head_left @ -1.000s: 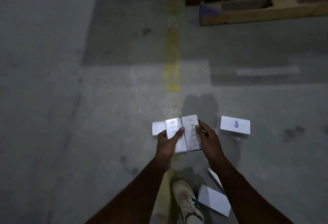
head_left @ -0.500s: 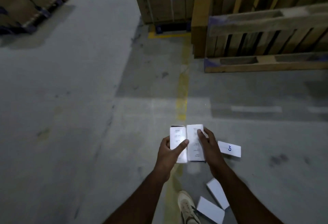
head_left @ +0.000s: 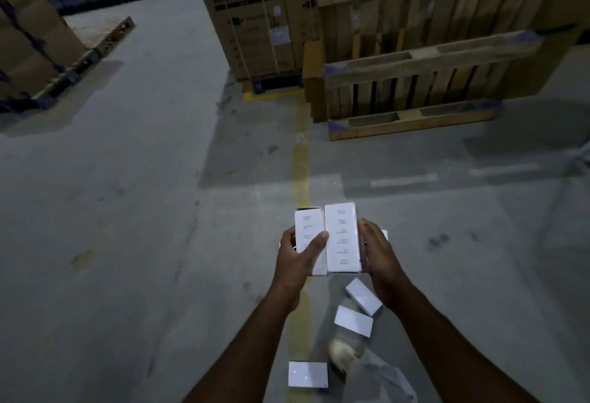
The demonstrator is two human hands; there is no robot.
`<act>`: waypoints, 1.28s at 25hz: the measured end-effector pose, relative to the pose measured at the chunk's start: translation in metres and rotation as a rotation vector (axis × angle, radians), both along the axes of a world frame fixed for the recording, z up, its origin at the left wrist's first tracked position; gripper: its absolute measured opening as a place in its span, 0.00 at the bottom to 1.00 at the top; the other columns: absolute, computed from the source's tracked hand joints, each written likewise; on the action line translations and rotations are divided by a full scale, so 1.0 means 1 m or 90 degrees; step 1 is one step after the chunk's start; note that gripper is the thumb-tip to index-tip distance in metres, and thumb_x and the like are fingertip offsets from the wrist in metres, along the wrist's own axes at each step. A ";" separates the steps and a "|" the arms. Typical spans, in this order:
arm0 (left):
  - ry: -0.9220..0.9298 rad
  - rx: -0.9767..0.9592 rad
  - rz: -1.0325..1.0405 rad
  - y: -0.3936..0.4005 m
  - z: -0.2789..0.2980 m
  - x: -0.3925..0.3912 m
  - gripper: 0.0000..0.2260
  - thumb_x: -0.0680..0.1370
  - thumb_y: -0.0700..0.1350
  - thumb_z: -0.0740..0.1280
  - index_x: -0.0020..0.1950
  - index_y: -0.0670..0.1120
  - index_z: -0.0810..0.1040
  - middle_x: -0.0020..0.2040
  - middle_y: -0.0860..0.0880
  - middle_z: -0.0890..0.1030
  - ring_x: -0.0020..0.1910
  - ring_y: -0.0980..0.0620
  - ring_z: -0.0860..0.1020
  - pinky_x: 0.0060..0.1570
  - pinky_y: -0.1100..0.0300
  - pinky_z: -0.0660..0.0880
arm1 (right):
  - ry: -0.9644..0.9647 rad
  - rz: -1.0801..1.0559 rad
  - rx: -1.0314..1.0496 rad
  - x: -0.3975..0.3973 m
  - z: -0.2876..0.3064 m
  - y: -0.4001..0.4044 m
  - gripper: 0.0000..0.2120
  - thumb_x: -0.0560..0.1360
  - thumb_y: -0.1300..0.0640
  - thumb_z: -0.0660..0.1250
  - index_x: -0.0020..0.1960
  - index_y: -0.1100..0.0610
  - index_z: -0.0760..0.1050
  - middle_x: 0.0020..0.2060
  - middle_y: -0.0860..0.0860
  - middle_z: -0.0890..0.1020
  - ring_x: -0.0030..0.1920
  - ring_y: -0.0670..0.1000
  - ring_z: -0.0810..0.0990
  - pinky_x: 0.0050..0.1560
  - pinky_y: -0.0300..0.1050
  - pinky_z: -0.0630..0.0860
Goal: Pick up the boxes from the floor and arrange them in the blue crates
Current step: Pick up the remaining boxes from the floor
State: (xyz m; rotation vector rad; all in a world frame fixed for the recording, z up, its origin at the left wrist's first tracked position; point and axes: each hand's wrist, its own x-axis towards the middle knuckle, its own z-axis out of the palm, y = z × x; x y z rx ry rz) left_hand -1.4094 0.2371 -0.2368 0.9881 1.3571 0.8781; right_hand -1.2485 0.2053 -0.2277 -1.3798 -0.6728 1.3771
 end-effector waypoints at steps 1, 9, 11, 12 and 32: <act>-0.006 -0.006 -0.017 -0.012 0.005 0.010 0.36 0.61 0.66 0.77 0.65 0.52 0.74 0.59 0.53 0.83 0.56 0.51 0.83 0.56 0.45 0.81 | 0.009 -0.005 0.000 0.012 0.009 -0.015 0.15 0.83 0.44 0.57 0.63 0.48 0.75 0.57 0.46 0.83 0.57 0.47 0.83 0.52 0.50 0.79; -0.047 -0.005 -0.238 -0.060 0.044 0.167 0.33 0.66 0.65 0.77 0.66 0.51 0.77 0.60 0.49 0.84 0.58 0.47 0.83 0.60 0.40 0.79 | 0.019 -0.103 0.027 0.159 0.048 -0.100 0.16 0.81 0.42 0.59 0.63 0.48 0.73 0.54 0.48 0.85 0.55 0.52 0.85 0.59 0.60 0.79; -0.059 -0.008 -0.267 -0.068 0.055 0.228 0.33 0.66 0.64 0.77 0.65 0.50 0.77 0.59 0.49 0.85 0.57 0.47 0.84 0.58 0.39 0.80 | 0.009 -0.141 0.028 0.216 0.055 -0.118 0.16 0.80 0.41 0.59 0.63 0.47 0.73 0.53 0.48 0.86 0.53 0.53 0.85 0.59 0.61 0.79; -0.069 -0.011 -0.284 -0.072 0.059 0.257 0.33 0.65 0.63 0.77 0.65 0.50 0.77 0.59 0.49 0.85 0.57 0.47 0.84 0.58 0.39 0.80 | 0.004 -0.165 0.028 0.242 0.058 -0.127 0.16 0.80 0.41 0.60 0.63 0.47 0.74 0.53 0.48 0.86 0.53 0.53 0.85 0.60 0.62 0.79; -0.179 -0.071 -0.840 -0.059 0.111 0.739 0.21 0.76 0.52 0.72 0.68 0.48 0.75 0.59 0.46 0.85 0.58 0.45 0.84 0.54 0.48 0.81 | -0.063 -0.701 0.062 0.639 0.100 -0.189 0.22 0.74 0.36 0.64 0.65 0.45 0.73 0.51 0.50 0.87 0.51 0.55 0.86 0.57 0.57 0.80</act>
